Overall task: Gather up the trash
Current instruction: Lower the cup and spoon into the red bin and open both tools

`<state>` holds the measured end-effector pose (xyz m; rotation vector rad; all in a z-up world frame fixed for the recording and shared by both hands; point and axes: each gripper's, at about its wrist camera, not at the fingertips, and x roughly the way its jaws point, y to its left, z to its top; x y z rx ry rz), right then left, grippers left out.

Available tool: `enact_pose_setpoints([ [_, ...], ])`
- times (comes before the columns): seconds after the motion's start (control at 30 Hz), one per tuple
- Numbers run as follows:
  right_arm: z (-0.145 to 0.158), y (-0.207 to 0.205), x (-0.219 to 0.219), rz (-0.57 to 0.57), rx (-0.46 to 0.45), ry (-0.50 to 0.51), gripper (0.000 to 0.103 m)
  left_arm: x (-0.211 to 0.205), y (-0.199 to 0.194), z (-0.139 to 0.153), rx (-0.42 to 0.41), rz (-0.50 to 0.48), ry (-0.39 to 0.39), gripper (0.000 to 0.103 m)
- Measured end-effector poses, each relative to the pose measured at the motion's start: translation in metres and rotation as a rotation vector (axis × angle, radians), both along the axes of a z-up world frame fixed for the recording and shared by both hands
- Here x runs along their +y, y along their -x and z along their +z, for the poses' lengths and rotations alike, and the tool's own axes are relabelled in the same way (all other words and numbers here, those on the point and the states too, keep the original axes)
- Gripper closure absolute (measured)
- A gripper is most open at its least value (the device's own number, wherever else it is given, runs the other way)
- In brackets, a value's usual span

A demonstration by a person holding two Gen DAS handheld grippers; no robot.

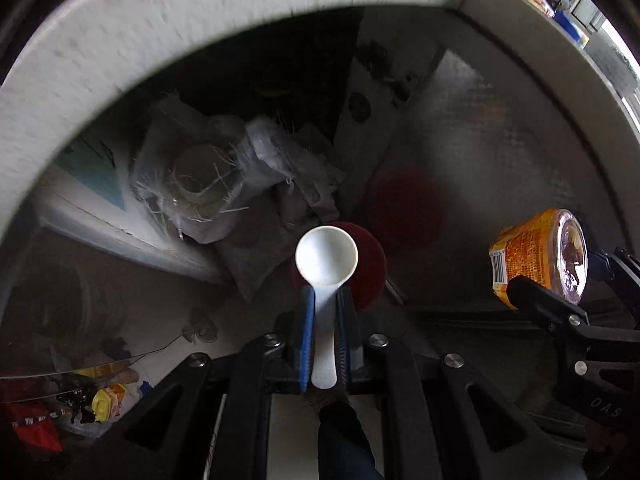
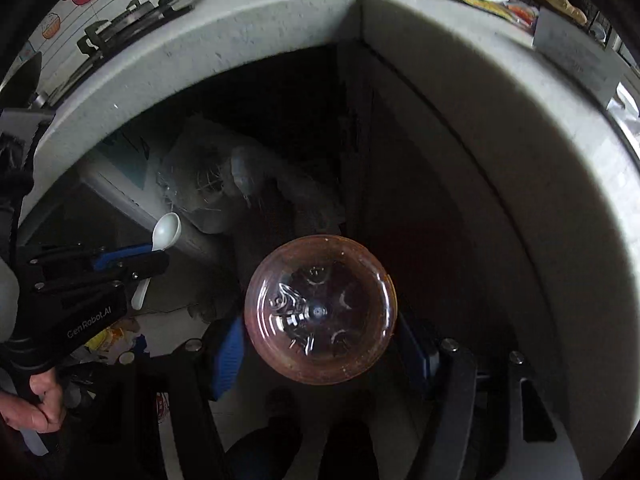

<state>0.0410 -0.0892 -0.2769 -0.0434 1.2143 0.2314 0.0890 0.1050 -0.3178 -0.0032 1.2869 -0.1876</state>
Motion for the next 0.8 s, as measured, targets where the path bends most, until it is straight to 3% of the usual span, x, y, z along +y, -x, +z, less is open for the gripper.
enact_pose_setpoints([
  [0.2,-0.095,-0.005,-0.004,-0.065,0.048,0.018,0.038,-0.006,-0.021,-0.096,0.047,-0.035,0.044,0.093],
  [0.37,-0.149,-0.012,-0.01,-0.083,0.054,0.043,0.038,-0.016,-0.031,-0.15,0.049,-0.055,0.066,0.093],
  [0.5,-0.174,-0.014,-0.019,-0.087,0.057,0.058,0.038,-0.028,-0.04,-0.174,0.067,-0.095,0.086,0.09],
  [0.57,-0.18,-0.017,-0.021,-0.097,0.058,0.064,0.038,-0.034,-0.043,-0.181,0.058,-0.113,0.064,0.076],
  [0.63,-0.186,-0.018,-0.025,-0.107,0.062,0.065,0.038,-0.04,-0.043,-0.184,0.04,-0.13,0.031,0.07],
  [0.8,-0.188,-0.02,-0.029,-0.119,0.079,0.074,0.038,-0.042,-0.047,-0.183,0.053,-0.139,0.018,0.069],
])
